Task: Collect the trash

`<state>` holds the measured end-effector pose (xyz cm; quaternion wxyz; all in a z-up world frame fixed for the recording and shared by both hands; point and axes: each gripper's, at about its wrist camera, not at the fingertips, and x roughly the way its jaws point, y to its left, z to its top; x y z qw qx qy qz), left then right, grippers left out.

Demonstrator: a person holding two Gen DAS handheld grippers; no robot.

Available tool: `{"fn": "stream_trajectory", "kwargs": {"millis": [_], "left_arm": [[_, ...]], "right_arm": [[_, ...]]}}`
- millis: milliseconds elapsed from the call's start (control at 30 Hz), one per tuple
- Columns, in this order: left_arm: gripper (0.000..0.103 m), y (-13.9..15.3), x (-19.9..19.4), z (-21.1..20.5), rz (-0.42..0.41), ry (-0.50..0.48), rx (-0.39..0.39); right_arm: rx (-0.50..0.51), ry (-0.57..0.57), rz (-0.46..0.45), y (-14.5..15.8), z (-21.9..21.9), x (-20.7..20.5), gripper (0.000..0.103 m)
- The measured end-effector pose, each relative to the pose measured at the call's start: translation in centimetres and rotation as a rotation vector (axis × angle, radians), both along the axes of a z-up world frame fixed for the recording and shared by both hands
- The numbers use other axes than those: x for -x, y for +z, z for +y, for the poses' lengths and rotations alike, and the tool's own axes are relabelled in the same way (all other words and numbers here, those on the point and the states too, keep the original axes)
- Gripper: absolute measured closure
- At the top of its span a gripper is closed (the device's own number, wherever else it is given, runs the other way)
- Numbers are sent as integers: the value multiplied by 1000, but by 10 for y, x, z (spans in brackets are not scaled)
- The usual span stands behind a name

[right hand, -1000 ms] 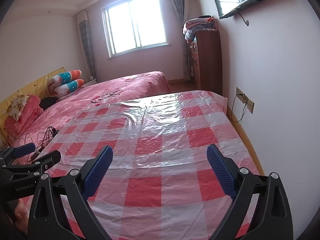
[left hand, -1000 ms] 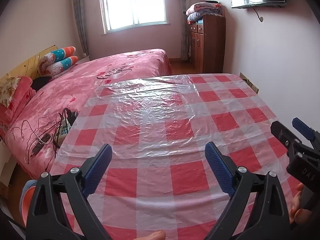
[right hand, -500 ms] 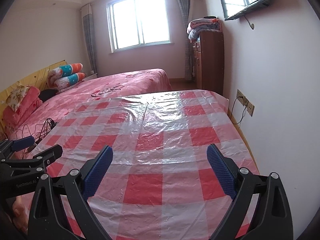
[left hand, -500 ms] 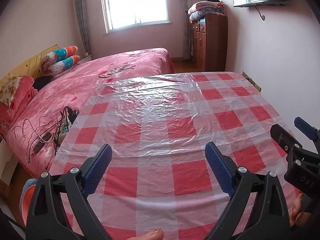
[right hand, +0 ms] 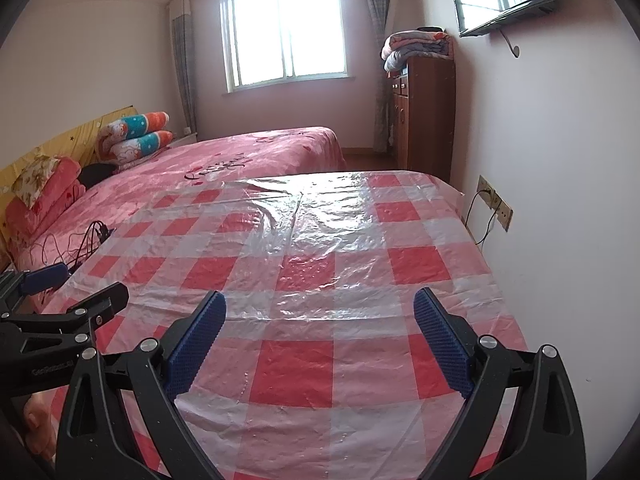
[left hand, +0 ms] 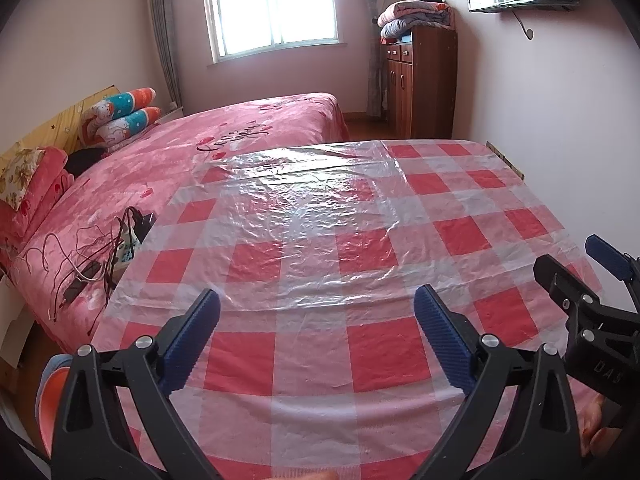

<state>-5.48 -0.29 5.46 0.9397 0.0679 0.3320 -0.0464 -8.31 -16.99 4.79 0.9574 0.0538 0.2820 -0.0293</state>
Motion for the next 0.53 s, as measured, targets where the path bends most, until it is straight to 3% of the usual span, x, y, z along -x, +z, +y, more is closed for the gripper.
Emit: {"fn": "stream_trajectory", "kwargs": {"millis": [167,533], "left_arm": [[5,-8,-8,6,27,15,33],[5,-54,-57,12,266,93,63]], "right_arm": [[-20,-3,59,-6,-1,-10,9],[-40,-29,323,-39,-1,-57,7]]}}
